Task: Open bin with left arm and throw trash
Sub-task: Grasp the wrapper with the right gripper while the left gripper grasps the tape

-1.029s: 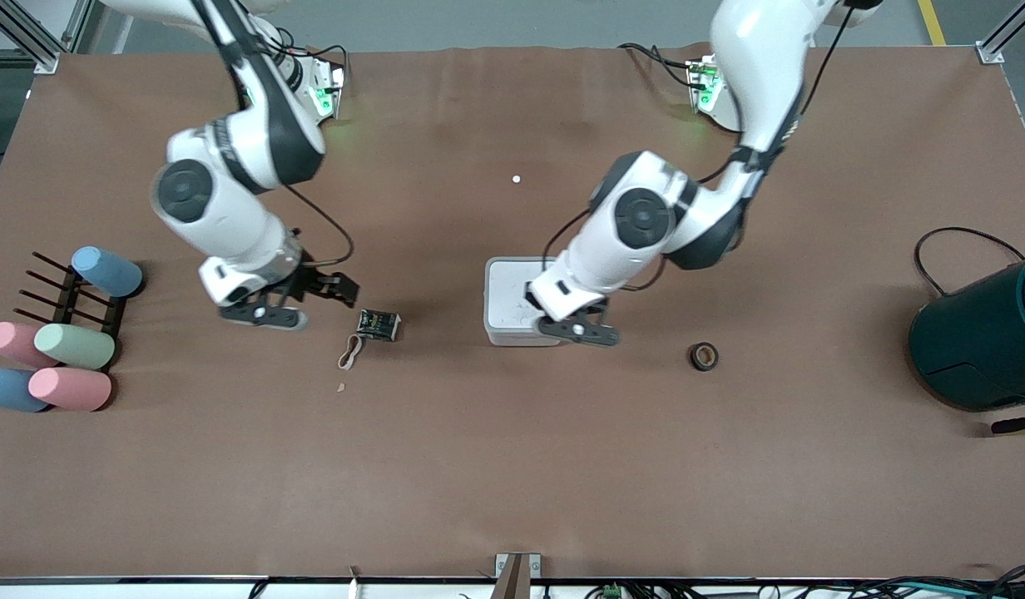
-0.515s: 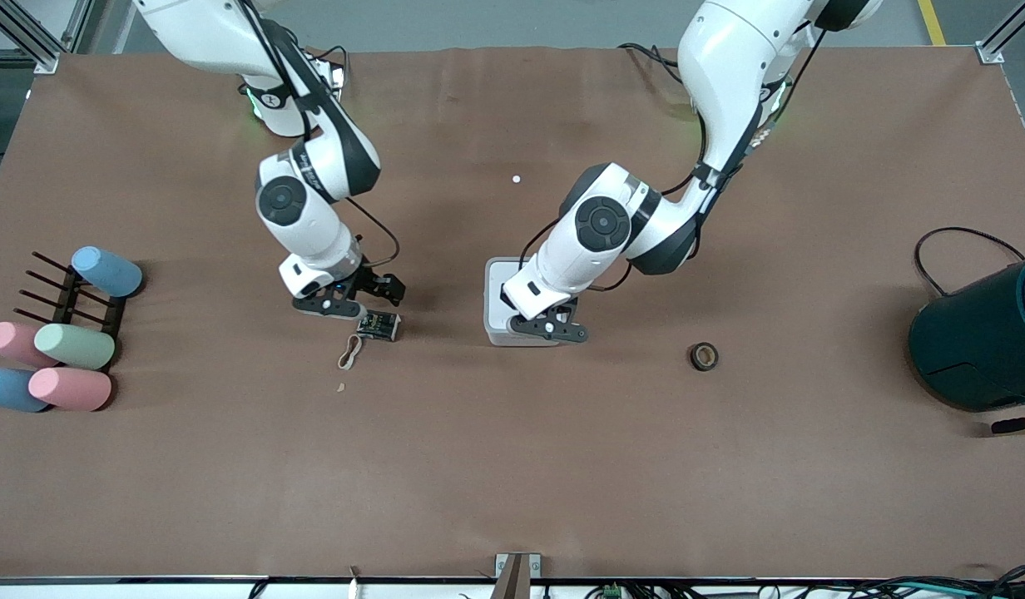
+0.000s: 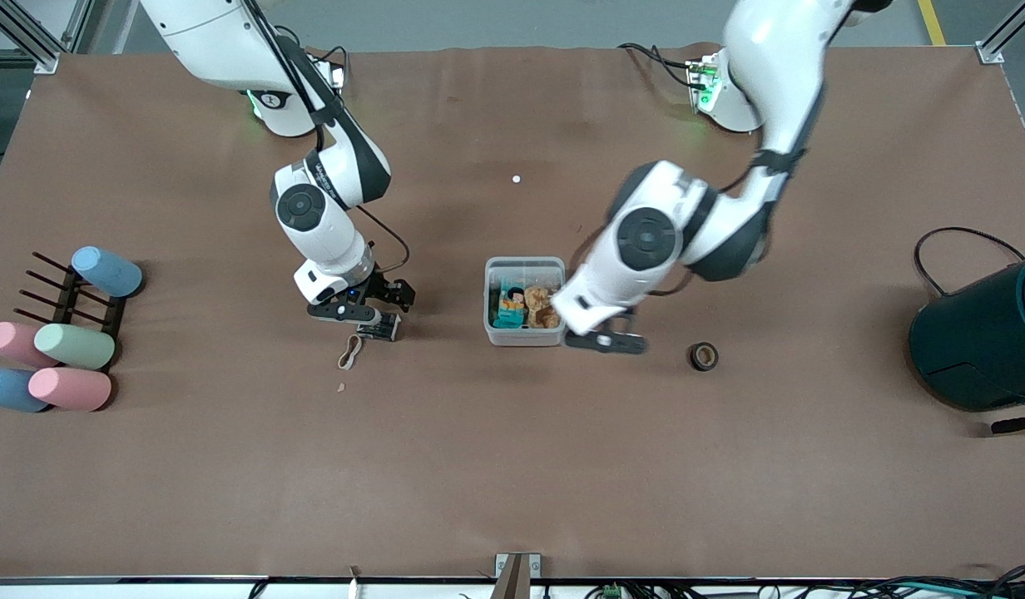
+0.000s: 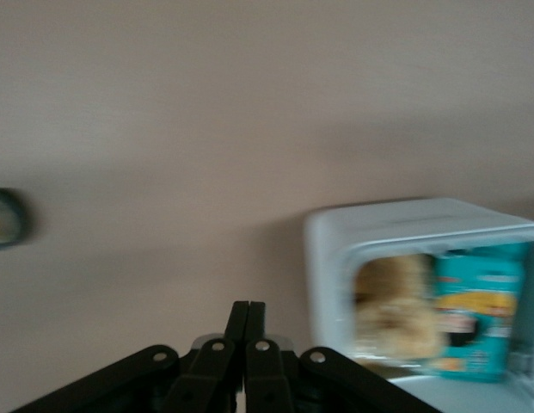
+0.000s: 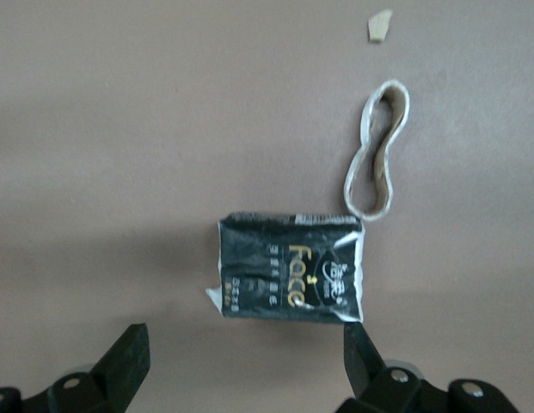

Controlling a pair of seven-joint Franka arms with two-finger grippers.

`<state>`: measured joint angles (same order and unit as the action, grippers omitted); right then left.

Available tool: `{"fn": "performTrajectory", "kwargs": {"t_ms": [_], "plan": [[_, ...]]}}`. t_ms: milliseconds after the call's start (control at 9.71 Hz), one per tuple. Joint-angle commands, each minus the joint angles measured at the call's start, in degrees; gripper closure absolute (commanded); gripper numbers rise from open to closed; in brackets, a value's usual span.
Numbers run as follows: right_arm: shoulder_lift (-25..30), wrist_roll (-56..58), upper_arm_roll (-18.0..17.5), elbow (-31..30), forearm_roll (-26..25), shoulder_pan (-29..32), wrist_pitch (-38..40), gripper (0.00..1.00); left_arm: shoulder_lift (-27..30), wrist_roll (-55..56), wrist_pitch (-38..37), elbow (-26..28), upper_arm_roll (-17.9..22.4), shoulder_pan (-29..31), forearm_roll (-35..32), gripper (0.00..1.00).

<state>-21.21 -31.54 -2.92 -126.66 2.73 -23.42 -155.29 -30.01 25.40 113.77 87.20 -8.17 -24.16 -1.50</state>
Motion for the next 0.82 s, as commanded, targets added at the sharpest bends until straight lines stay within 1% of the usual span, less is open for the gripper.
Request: {"fn": "performTrajectory", "kwargs": {"t_ms": [0,103,206,309,412,618,721], "plan": [[-1.11,-0.46,0.72,1.32,-2.55,0.3,0.34,0.01,0.14,-5.15,-1.01,1.57,-0.18,6.28,-6.38,0.63],[-1.38,-0.46,0.81,1.59,-2.81,0.39,0.34,0.01,-1.26,-12.58,0.56,1.83,-0.61,11.11,-7.28,0.03],[-1.64,-0.46,1.33,1.68,-2.9,0.39,0.34,0.01,-1.71,-19.53,2.93,3.23,-0.53,13.68,-7.2,0.01],[-2.78,-0.54,2.12,2.11,-2.82,-0.22,0.25,0.01,-2.15,-21.95,5.91,5.77,-0.62,16.83,-7.28,0.01],[-4.01,-0.63,2.13,2.99,-2.82,-0.31,0.16,0.01,-2.24,-21.97,10.03,8.58,-0.62,17.65,-7.2,0.01],[-4.72,-0.81,2.13,3.35,-2.9,-0.4,0.16,0.01,-3.56,-19.52,18.03,13.15,-0.62,17.22,-6.58,0.01],[-5.24,-0.81,2.22,3.61,-2.82,-0.31,0.16,0.01,-4.0,-16.82,20.42,15.0,-0.7,16.96,-6.5,0.01]]}}
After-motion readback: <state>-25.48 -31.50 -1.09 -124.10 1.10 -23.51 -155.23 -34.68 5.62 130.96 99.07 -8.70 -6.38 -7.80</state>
